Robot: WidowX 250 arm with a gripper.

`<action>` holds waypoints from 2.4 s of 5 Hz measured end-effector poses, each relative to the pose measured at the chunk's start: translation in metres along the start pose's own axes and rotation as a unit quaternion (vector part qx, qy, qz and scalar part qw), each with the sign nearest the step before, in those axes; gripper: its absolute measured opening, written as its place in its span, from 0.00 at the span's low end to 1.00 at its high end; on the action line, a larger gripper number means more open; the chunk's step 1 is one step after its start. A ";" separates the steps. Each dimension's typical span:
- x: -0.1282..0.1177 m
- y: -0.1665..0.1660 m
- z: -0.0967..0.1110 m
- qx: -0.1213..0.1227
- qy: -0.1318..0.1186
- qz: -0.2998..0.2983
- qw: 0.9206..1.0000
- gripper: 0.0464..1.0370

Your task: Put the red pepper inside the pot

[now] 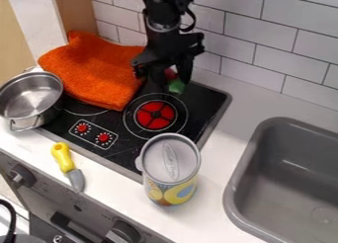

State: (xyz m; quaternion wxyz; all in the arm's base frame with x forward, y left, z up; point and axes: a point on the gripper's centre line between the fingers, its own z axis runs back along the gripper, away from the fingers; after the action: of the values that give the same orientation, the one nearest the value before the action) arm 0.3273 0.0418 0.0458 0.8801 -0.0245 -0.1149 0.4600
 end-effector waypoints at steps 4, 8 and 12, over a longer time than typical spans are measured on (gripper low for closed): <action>0.067 0.100 0.038 0.031 0.036 -0.065 0.997 0.46; 0.086 0.184 0.026 0.023 0.036 -0.175 0.984 0.46; 0.075 0.192 0.019 0.041 0.048 -0.181 0.982 0.82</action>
State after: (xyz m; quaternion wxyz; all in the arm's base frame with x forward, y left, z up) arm 0.2098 0.2122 0.0487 0.9535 0.0108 -0.0557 0.2961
